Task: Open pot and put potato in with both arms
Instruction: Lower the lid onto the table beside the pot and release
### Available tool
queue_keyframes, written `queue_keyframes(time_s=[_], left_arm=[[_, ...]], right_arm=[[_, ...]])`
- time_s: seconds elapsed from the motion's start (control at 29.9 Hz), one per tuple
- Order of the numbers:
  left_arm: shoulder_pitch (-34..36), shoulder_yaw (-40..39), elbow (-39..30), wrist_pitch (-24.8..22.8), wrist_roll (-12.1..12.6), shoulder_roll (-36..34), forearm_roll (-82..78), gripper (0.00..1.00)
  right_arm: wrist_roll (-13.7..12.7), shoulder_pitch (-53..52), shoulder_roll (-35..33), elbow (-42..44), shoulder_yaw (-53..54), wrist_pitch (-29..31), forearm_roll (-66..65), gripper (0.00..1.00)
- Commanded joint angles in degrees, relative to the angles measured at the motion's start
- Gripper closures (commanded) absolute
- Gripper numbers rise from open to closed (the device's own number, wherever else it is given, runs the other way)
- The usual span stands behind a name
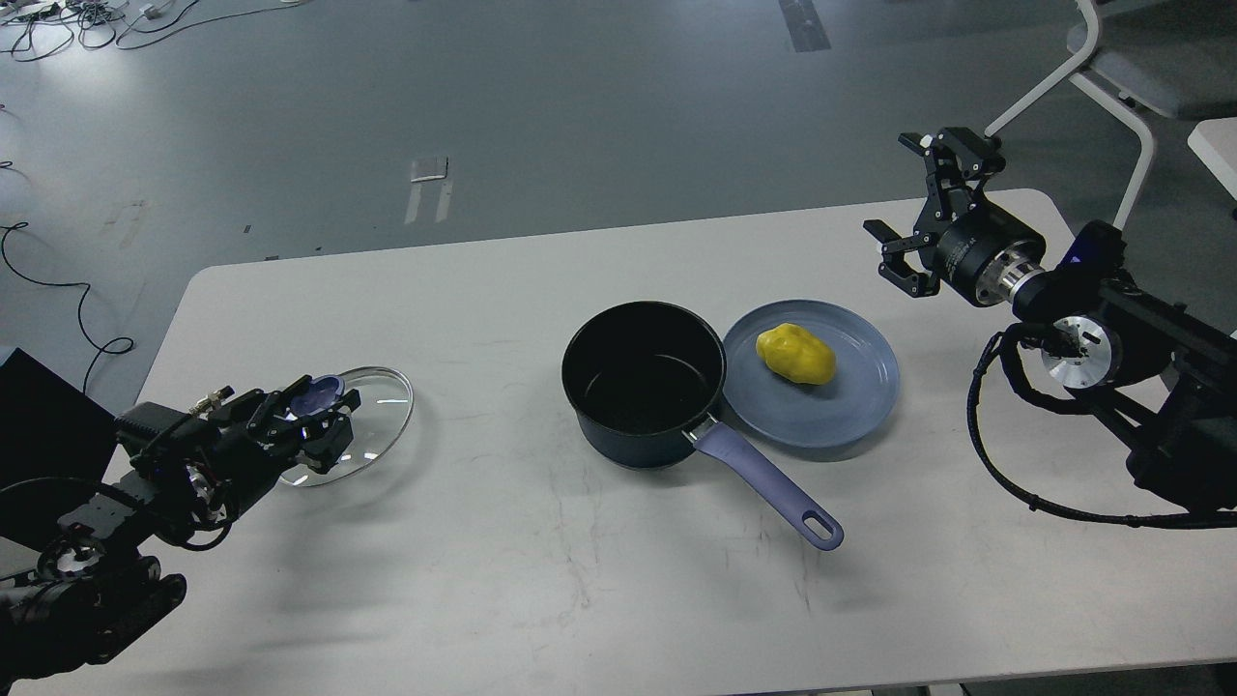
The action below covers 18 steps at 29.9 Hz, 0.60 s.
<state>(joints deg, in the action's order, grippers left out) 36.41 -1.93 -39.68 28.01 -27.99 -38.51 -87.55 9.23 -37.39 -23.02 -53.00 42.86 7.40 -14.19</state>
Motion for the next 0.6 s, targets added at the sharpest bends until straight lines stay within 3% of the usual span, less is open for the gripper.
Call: queue_keyframes(time_s=[0.0,0.57], left_arm=[[-0.2,0.1,0.0,0.0,0.0,0.4,0.3,0.67],[-3.4,0.9,0.2,0.0,0.0,2.9,0.1,0.59]], right_arm=[[0.0,-0.2,0.0,0.0,-0.6,0.0,-0.2,0.00],[0.0,0.0,0.0,0.0,-0.5,0.0,-0.1,0.00]])
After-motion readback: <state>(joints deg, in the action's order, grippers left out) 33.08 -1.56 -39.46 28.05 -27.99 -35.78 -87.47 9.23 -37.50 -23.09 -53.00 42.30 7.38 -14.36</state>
